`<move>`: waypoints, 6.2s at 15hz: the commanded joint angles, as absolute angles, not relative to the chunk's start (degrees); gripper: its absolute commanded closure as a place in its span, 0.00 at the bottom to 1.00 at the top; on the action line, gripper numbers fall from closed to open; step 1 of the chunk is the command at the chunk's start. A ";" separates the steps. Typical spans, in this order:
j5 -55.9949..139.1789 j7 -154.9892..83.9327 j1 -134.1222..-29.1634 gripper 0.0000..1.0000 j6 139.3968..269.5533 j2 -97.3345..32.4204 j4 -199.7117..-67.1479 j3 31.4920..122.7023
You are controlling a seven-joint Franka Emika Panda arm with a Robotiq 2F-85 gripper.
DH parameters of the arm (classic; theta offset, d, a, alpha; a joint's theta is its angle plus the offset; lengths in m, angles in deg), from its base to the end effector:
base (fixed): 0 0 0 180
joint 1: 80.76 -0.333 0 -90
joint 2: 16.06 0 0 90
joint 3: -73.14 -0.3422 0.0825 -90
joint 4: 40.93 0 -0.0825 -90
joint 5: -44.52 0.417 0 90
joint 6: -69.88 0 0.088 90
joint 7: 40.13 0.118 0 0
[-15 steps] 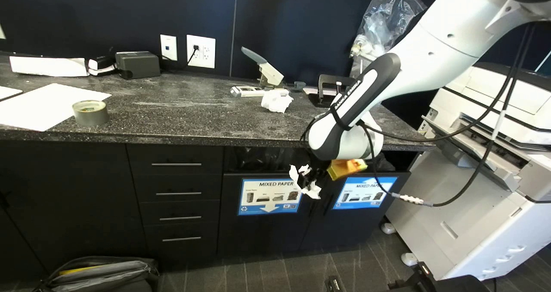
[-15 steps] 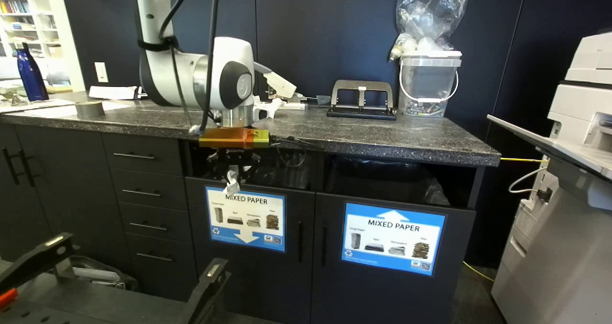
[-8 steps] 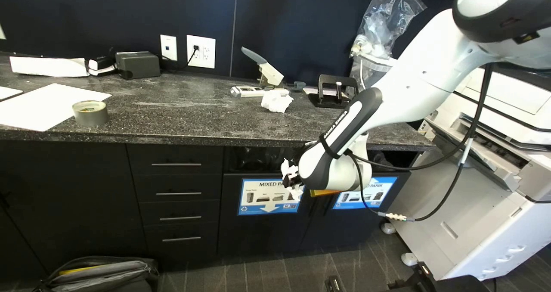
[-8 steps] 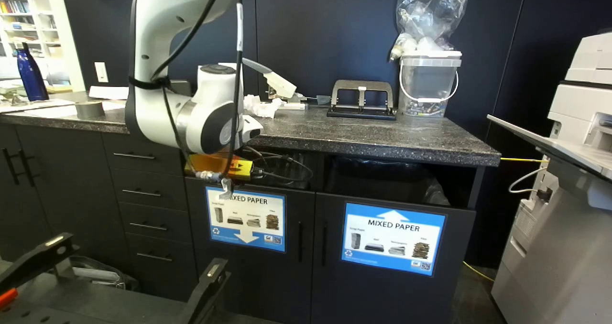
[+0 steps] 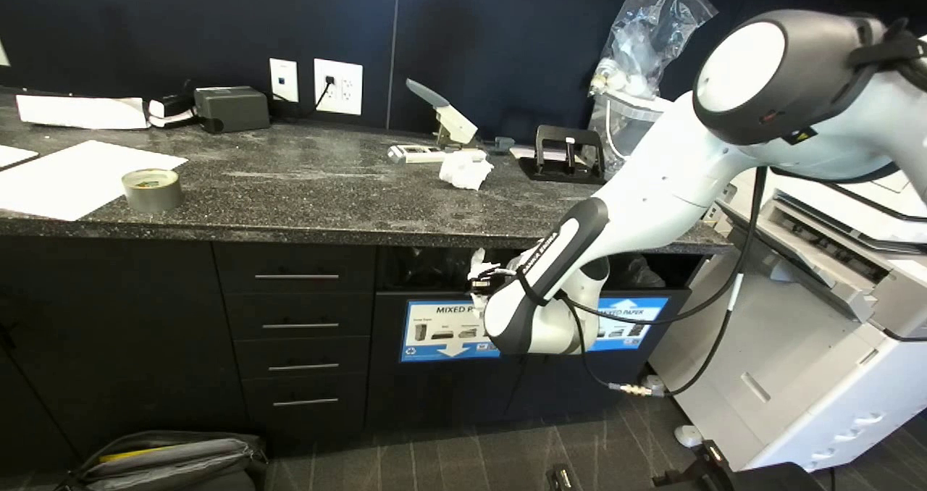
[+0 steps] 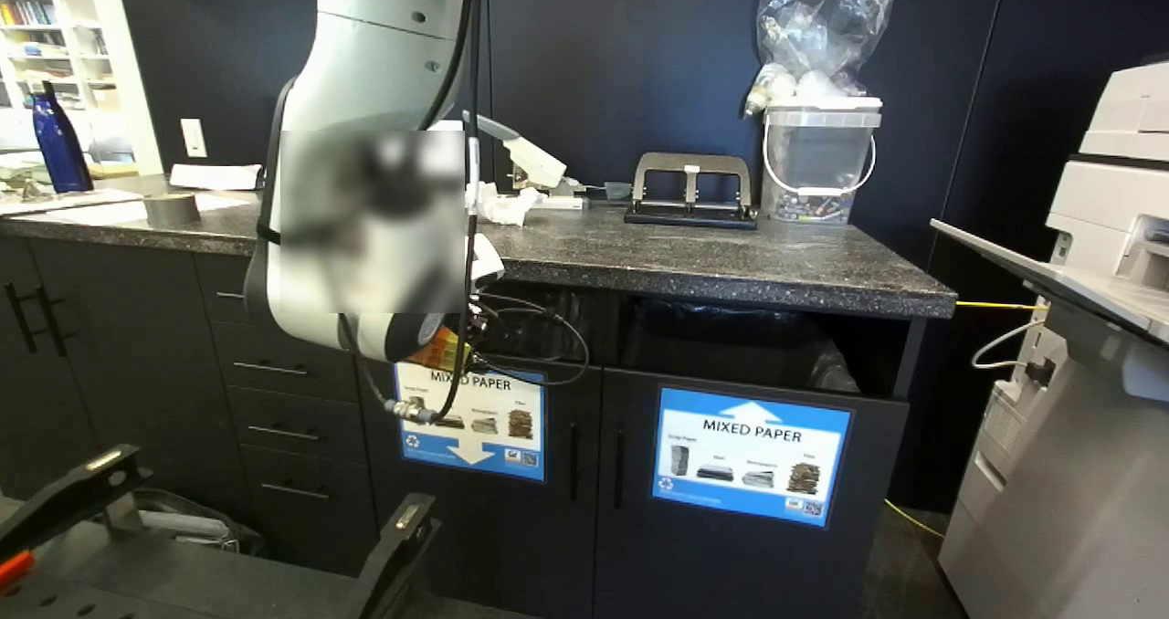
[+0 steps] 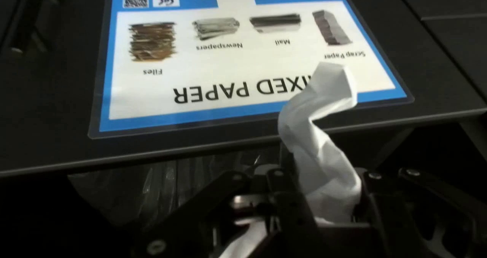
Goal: Put the tissues inside the rubbish bin.
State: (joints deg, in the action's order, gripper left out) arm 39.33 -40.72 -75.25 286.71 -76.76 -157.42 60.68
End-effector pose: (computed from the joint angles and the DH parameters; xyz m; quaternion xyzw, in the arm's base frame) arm 0.5867 0.0844 -0.0041 -0.9325 -0.0209 -0.3460 0.1018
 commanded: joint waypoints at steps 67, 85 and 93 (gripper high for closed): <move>35.58 -45.84 -101.72 0.00 224.72 -46.89 -156.29 83.29; 48.06 -27.70 -88.71 0.00 208.34 -68.78 -107.70 71.85; 53.50 -7.37 -89.91 0.00 200.34 -78.69 -87.27 72.88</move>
